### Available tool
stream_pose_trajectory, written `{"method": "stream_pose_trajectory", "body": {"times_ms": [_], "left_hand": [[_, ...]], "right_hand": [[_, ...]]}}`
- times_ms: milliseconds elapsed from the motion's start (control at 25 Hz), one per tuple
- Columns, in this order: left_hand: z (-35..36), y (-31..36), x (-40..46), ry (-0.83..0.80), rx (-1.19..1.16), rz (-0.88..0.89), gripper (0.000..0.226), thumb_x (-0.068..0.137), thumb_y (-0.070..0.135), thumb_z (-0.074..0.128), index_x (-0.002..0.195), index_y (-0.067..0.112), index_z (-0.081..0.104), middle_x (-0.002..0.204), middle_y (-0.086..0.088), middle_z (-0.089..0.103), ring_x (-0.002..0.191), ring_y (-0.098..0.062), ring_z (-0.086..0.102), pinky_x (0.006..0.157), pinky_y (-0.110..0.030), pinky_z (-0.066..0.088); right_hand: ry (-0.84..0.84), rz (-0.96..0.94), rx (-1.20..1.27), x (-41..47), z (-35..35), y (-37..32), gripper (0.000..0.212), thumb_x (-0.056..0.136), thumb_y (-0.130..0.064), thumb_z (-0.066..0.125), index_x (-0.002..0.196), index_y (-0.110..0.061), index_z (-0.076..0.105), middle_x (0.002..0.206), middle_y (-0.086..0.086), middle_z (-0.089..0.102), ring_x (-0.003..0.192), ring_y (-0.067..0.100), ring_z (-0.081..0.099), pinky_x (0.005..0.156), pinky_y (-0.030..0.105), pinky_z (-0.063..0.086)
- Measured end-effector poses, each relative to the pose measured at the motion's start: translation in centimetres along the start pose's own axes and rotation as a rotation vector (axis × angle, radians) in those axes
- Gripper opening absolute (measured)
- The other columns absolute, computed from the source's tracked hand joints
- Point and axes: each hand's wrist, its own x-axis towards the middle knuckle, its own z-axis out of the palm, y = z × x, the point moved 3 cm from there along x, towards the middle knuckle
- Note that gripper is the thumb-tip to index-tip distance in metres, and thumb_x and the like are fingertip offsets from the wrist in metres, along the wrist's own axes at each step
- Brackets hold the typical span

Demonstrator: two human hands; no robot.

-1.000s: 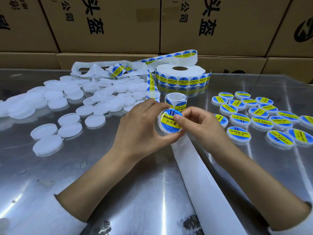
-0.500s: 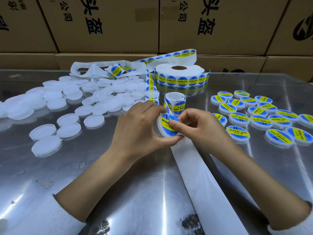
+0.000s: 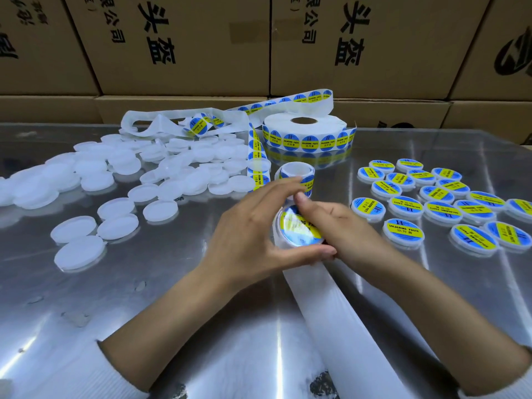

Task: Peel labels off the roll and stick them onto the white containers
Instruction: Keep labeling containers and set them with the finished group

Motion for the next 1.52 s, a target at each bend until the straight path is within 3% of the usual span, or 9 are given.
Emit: {"method": "stream_pose_trajectory", "body": {"times_ms": [160, 280, 440, 760, 960, 1200, 1320, 1400, 1520], "left_hand": [[0.6, 0.7, -0.1, -0.076, 0.03, 0.192, 0.07, 0.077, 0.05, 0.066, 0.132, 0.009, 0.051, 0.144, -0.004, 0.044, 0.137, -0.016, 0.037, 0.111, -0.039, 0.035], [0.7, 1.2, 0.1, 0.005, 0.081, 0.308, 0.05, 0.081, 0.039, 0.064, 0.117, 0.006, 0.065, 0.129, -0.008, 0.059, 0.126, -0.024, 0.051, 0.098, -0.046, 0.047], [0.9, 1.6, 0.0, 0.064, 0.059, 0.368, 0.029, 0.082, 0.028, 0.064, 0.1, 0.006, 0.074, 0.109, -0.006, 0.07, 0.109, -0.023, 0.064, 0.087, -0.042, 0.054], [1.2, 1.6, 0.2, -0.147, 0.176, 0.248, 0.041, 0.09, 0.029, 0.055, 0.123, 0.006, 0.061, 0.136, -0.013, 0.052, 0.127, -0.032, 0.049, 0.103, -0.045, 0.042], [0.8, 1.6, 0.2, -0.026, 0.144, 0.286, 0.026, 0.084, 0.016, 0.065, 0.107, 0.006, 0.071, 0.114, -0.006, 0.068, 0.111, -0.025, 0.063, 0.092, -0.041, 0.053], [0.8, 0.2, -0.1, 0.05, 0.138, 0.328, 0.013, 0.086, 0.014, 0.063, 0.09, 0.011, 0.075, 0.094, 0.0, 0.073, 0.086, -0.018, 0.069, 0.067, -0.032, 0.056], [1.6, -2.4, 0.5, -0.135, 0.262, 0.161, 0.054, 0.08, -0.01, 0.055, 0.126, 0.017, 0.06, 0.131, -0.001, 0.057, 0.12, -0.022, 0.053, 0.098, -0.037, 0.045], [2.4, -3.7, 0.5, -0.338, 0.394, 0.093, 0.074, 0.079, -0.014, 0.044, 0.141, 0.028, 0.041, 0.152, 0.006, 0.03, 0.142, -0.017, 0.022, 0.115, -0.036, 0.014], [2.4, -3.5, 0.7, -0.369, 0.492, 0.173, 0.046, 0.083, -0.007, 0.049, 0.115, 0.023, 0.06, 0.131, 0.002, 0.053, 0.138, -0.018, 0.033, 0.113, -0.039, 0.018]], "right_hand": [[0.123, 0.038, -0.109, 0.1, -0.5, 0.3, 0.035, 0.092, -0.046, 0.048, 0.076, -0.024, 0.07, 0.074, -0.003, 0.072, 0.063, 0.003, 0.066, 0.05, 0.02, 0.049], [0.207, 0.126, 0.037, 0.0, -0.5, 0.5, 0.031, 0.093, -0.022, 0.051, 0.12, -0.008, 0.058, 0.12, 0.026, 0.061, 0.107, 0.039, 0.059, 0.065, 0.036, 0.051], [0.232, 0.264, 0.322, 0.7, -0.9, 1.5, 0.043, 0.093, -0.052, 0.045, 0.086, -0.017, 0.068, 0.046, 0.001, 0.055, 0.037, 0.012, 0.048, 0.038, 0.021, 0.032], [0.281, 0.233, 0.359, 0.5, -1.5, 0.8, 0.052, 0.092, -0.051, 0.046, 0.053, -0.017, 0.054, 0.031, 0.001, 0.033, 0.029, 0.011, 0.03, 0.044, 0.023, 0.025], [0.288, 0.235, 0.346, 0.5, -1.3, 1.0, 0.055, 0.092, -0.051, 0.047, 0.047, -0.019, 0.049, 0.032, -0.001, 0.03, 0.032, 0.01, 0.029, 0.043, 0.021, 0.026], [0.352, 0.221, -0.049, 1.0, -3.0, 1.8, 0.065, 0.095, -0.052, 0.039, 0.039, -0.018, 0.038, 0.033, -0.003, 0.036, 0.032, 0.008, 0.035, 0.037, 0.015, 0.031], [0.385, 0.305, -0.485, 1.1, -5.4, 2.7, 0.058, 0.097, -0.049, 0.037, 0.052, -0.013, 0.037, 0.045, 0.001, 0.043, 0.046, 0.015, 0.044, 0.05, 0.028, 0.031], [0.4, 0.349, -0.809, 1.1, -6.3, 3.2, 0.051, 0.095, -0.049, 0.042, 0.058, -0.013, 0.043, 0.059, 0.002, 0.051, 0.064, 0.023, 0.052, 0.057, 0.031, 0.035], [0.494, 0.197, -0.954, 1.5, -6.0, 3.0, 0.029, 0.091, -0.047, 0.049, 0.077, -0.022, 0.055, 0.086, 0.0, 0.059, 0.085, 0.024, 0.057, 0.071, 0.035, 0.045]]}}
